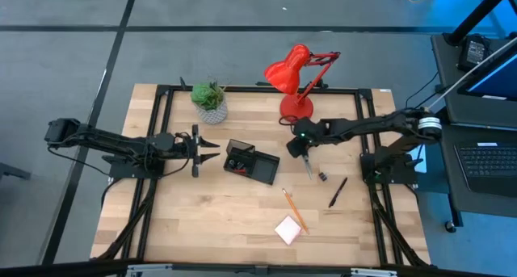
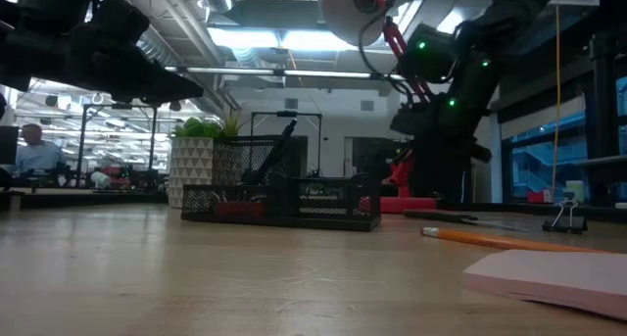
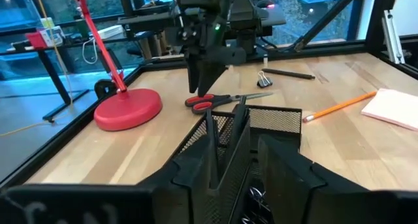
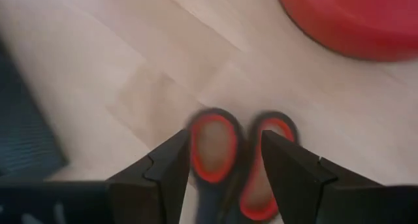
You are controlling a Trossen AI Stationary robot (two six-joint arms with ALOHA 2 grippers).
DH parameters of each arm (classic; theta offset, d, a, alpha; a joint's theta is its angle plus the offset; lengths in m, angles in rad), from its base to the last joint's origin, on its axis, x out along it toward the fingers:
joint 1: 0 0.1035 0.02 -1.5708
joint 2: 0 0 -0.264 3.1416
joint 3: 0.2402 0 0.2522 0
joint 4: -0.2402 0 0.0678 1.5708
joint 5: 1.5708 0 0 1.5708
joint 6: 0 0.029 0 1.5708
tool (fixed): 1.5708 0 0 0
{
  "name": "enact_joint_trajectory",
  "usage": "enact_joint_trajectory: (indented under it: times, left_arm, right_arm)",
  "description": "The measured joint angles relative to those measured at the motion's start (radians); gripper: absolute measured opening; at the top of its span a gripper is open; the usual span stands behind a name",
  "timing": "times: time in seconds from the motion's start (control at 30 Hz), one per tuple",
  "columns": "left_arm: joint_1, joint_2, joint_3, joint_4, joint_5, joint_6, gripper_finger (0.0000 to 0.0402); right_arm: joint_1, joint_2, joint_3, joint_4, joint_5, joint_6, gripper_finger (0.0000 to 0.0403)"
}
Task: Pick and place office supplies into organizer
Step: Put the black scissors into the black desk organizer
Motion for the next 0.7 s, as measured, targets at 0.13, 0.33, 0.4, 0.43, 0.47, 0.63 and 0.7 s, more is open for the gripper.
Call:
enact_joint_trajectory:
  times: [0.13,0.33,0.4,0.43,0.47,0.63,0.7]
  left_arm:
    - [0.000,0.000,0.000,0.000,-0.001,0.004,0.0122]
    - [0.000,0.000,0.000,-0.003,-0.002,0.005,0.0121]
    - [0.000,0.000,0.000,-0.003,-0.002,0.005,0.0122]
    - [0.000,0.000,0.000,-0.003,-0.002,0.005,0.0123]
    - [0.000,0.000,0.000,-0.003,-0.002,0.005,0.0123]
    - [0.000,0.000,0.000,-0.003,-0.002,0.005,0.0120]
    - [0.000,0.000,0.000,-0.003,-0.002,0.005,0.0119]
  right_arm:
    - [-0.005,0.043,0.049,-0.106,0.002,0.022,0.0188]
    - [-0.005,0.086,0.085,-0.110,0.002,0.022,0.0188]
    - [-0.005,0.099,0.090,-0.110,0.002,0.022,0.0188]
    - [-0.006,0.104,0.090,-0.109,0.001,0.022,0.0188]
    - [-0.009,0.108,0.090,-0.110,0.000,0.022,0.0188]
    - [-0.011,0.127,0.090,-0.111,0.000,0.022,0.0188]
    - [-0.011,0.137,0.090,-0.107,0.000,0.022,0.0188]
